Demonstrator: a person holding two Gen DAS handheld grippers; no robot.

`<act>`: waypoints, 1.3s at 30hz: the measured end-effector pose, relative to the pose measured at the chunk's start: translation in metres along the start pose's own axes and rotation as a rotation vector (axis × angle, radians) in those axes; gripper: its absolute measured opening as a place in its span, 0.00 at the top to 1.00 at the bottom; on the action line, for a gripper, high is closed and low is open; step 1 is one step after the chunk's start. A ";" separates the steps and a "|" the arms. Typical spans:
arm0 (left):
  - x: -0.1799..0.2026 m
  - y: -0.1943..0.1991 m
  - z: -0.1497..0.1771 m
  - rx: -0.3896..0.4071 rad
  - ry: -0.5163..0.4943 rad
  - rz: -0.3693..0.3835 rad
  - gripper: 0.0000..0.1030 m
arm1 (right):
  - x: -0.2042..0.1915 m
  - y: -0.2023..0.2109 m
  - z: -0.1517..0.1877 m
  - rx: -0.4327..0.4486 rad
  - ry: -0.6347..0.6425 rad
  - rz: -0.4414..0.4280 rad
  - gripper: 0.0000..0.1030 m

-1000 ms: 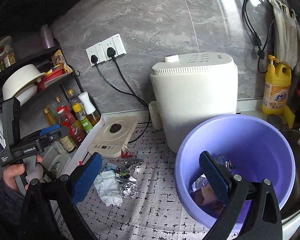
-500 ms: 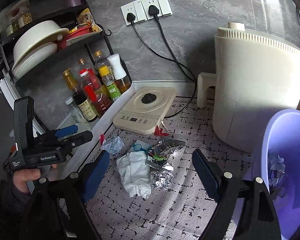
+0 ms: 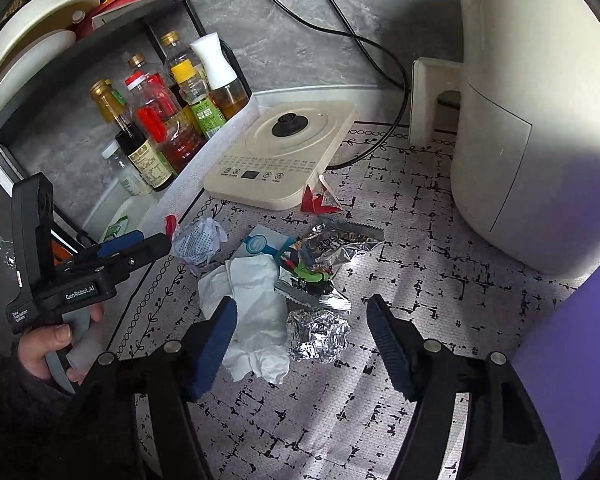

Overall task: Collect trash
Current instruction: 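Grasp the tissue with red wrapper in the left tool while the right grasps a silver foil bag, then carry both items over the lavender bucket and open the right tool to drop the foil bag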

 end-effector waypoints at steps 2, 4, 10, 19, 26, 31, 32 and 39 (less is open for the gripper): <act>-0.001 -0.010 -0.002 -0.012 -0.003 -0.007 0.06 | 0.002 -0.011 -0.003 -0.017 -0.006 -0.004 0.39; -0.002 -0.021 -0.004 -0.025 -0.006 -0.019 0.06 | 0.004 -0.021 -0.005 -0.031 -0.006 -0.007 0.41; -0.004 -0.041 -0.007 -0.057 -0.003 -0.033 0.06 | 0.011 -0.046 -0.011 -0.069 -0.016 -0.007 0.44; -0.006 -0.051 -0.001 -0.112 0.017 -0.018 0.51 | 0.020 -0.072 -0.010 -0.126 -0.047 -0.023 0.79; 0.007 -0.021 -0.006 -0.042 -0.021 0.006 0.53 | 0.016 -0.044 -0.016 -0.044 -0.039 -0.018 0.84; 0.018 0.008 -0.013 0.011 -0.029 0.017 0.52 | 0.009 -0.011 -0.021 0.029 -0.023 -0.020 0.84; 0.020 0.015 -0.014 0.022 -0.033 0.022 0.52 | 0.007 -0.004 -0.022 0.045 -0.019 -0.019 0.84; 0.051 0.055 -0.025 0.103 -0.080 0.061 0.50 | -0.003 0.054 -0.026 0.166 0.016 0.005 0.84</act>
Point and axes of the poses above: each gripper's, at about its wrist camera, not at the fingertips, and y roughly against the way its jaws point, x to its right, z to its underside, the point moved 4 cm from there along -y, roughly the way its jaws point, and after that the axes turned 9 degrees about y, right-handed, at the moved point
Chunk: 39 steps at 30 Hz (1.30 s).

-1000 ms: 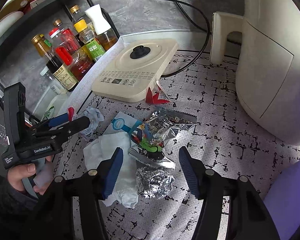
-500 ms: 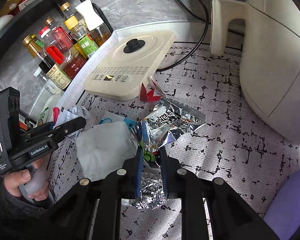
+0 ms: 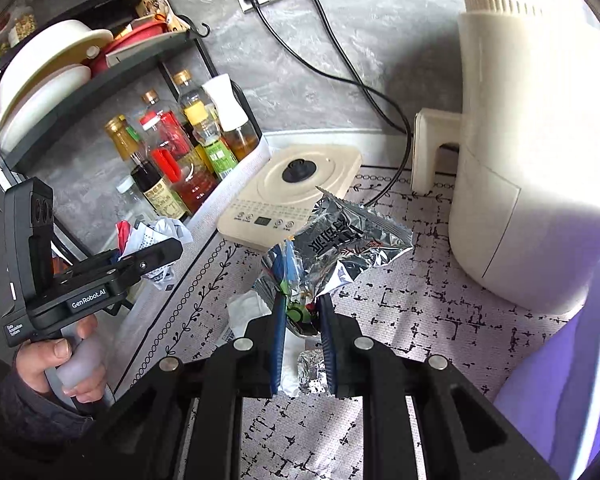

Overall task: Collect trash
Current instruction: 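Carry both items over the lavender bucket and open the right tool to drop the foil bag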

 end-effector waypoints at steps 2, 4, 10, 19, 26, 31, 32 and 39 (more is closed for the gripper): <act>0.011 0.008 -0.006 0.020 -0.026 0.015 0.49 | 0.000 0.017 -0.003 0.033 -0.001 0.010 0.83; 0.022 0.015 -0.011 0.036 -0.047 0.032 0.49 | 0.002 0.034 -0.004 0.065 -0.004 0.025 0.83; 0.060 0.026 -0.019 0.046 -0.118 0.100 0.49 | 0.018 0.080 -0.001 0.138 -0.038 0.084 0.81; 0.120 0.033 -0.023 0.042 -0.252 0.206 0.49 | 0.057 0.138 0.016 0.247 -0.148 0.204 0.81; 0.162 0.028 -0.022 0.010 -0.334 0.283 0.49 | 0.097 0.170 0.035 0.329 -0.252 0.312 0.53; 0.191 0.024 -0.021 -0.007 -0.398 0.326 0.49 | 0.123 0.199 0.054 0.404 -0.320 0.432 0.19; 0.196 0.023 -0.021 -0.011 -0.410 0.332 0.48 | 0.128 0.203 0.057 0.409 -0.332 0.446 0.19; 0.234 0.012 -0.019 -0.043 -0.472 0.391 0.48 | 0.138 0.229 0.080 0.412 -0.362 0.507 0.18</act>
Point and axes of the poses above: each gripper's, at about its wrist camera, not at the fingertips, and y roughly against the way its jaws point, x to its right, z to its underside, the point moved 4 cm from there along -y, roughly the way its jaws point, and after that the axes turned 9 degrees about y, right-handed, at the moved point
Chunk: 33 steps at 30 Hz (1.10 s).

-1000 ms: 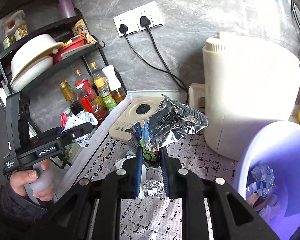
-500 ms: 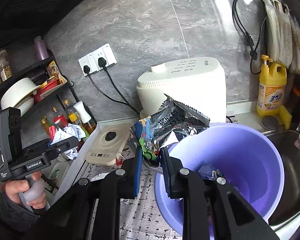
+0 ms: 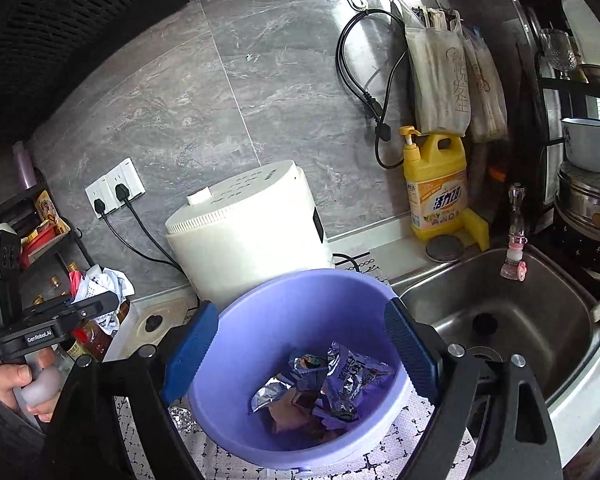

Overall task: Collect trash
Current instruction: 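Carry both items over the lavender bucket and open the right tool to drop the foil bag, then open the left tool to drop the tissue and red wrapper into the bucket, then move both tools back to the tissue, foil ball and medicine box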

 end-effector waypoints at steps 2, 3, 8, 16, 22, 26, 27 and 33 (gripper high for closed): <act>0.012 -0.007 -0.002 -0.006 -0.019 0.023 0.48 | 0.007 0.005 0.005 0.001 -0.015 0.021 0.16; 0.017 -0.010 -0.002 -0.011 -0.027 0.037 0.48 | 0.011 0.008 0.008 0.000 -0.025 0.028 0.16; 0.044 -0.029 -0.005 -0.040 -0.061 0.099 0.48 | 0.031 0.021 0.015 0.010 -0.060 0.079 0.16; 0.078 -0.022 -0.019 0.030 -0.124 0.193 0.07 | 0.049 0.027 0.019 0.015 -0.096 0.121 0.16; 0.054 -0.018 -0.013 0.005 -0.079 0.146 0.06 | 0.032 0.018 0.014 0.008 -0.065 0.076 0.16; 0.025 -0.006 -0.006 0.011 -0.052 0.064 0.06 | 0.014 0.007 0.015 -0.008 -0.041 0.022 0.14; 0.017 -0.002 -0.005 0.015 -0.046 0.039 0.06 | 0.009 0.005 0.015 -0.012 -0.034 0.008 0.12; -0.037 0.031 0.003 0.058 0.054 -0.082 0.06 | -0.029 -0.013 0.017 -0.048 0.036 -0.096 0.08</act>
Point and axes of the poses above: each gripper's, at about its wrist camera, not at the fingertips, and y roughly against the way its jaws point, x to its right, z to its underside, the point moved 4 cm from there along -y, roughly the way its jaws point, and after that the axes turned 9 degrees about y, right-handed, at the moved point
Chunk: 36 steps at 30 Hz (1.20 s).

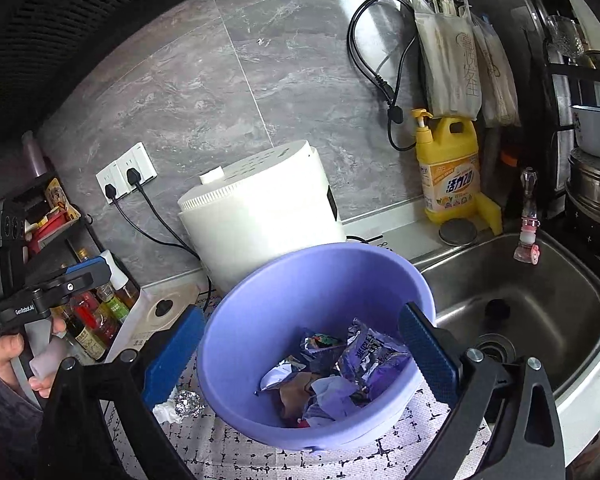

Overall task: Collect trash
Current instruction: 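Move both tools back to the tissue, foil ball and medicine box, then lower the left tool onto the white tissue and close on it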

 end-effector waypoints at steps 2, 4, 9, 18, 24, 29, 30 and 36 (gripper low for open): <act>-0.019 0.009 0.005 0.009 0.040 -0.044 0.06 | -0.013 -0.007 0.000 -0.014 0.027 -0.035 0.08; -0.037 0.018 0.014 0.017 0.080 -0.078 0.06 | -0.026 -0.014 0.001 -0.031 0.050 -0.068 0.08; -0.074 0.035 0.035 0.018 0.169 -0.158 0.06 | -0.057 -0.026 0.002 -0.057 0.134 -0.135 0.08; -0.115 0.063 0.069 0.045 0.302 -0.252 0.06 | -0.120 -0.043 -0.003 -0.092 0.285 -0.267 0.08; -0.134 0.073 0.096 0.045 0.376 -0.270 0.06 | -0.165 -0.057 0.003 -0.138 0.374 -0.357 0.12; -0.150 0.076 0.115 0.048 0.451 -0.281 0.06 | -0.189 -0.072 0.015 -0.200 0.393 -0.428 0.18; -0.152 0.076 0.118 0.047 0.463 -0.282 0.06 | -0.194 -0.077 0.018 -0.216 0.397 -0.437 0.21; -0.165 0.061 0.138 0.007 0.526 -0.278 0.13 | -0.211 -0.106 0.046 -0.319 0.439 -0.457 0.34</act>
Point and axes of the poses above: each gripper's, at about its wrist camera, not at the fingertips, and y roughly against the way its jaws point, x to its right, z to its underside, the point moved 4 cm from there along -y, roughly the way its jaws point, and after that the axes turned 9 degrees about y, right-handed, at the moved point
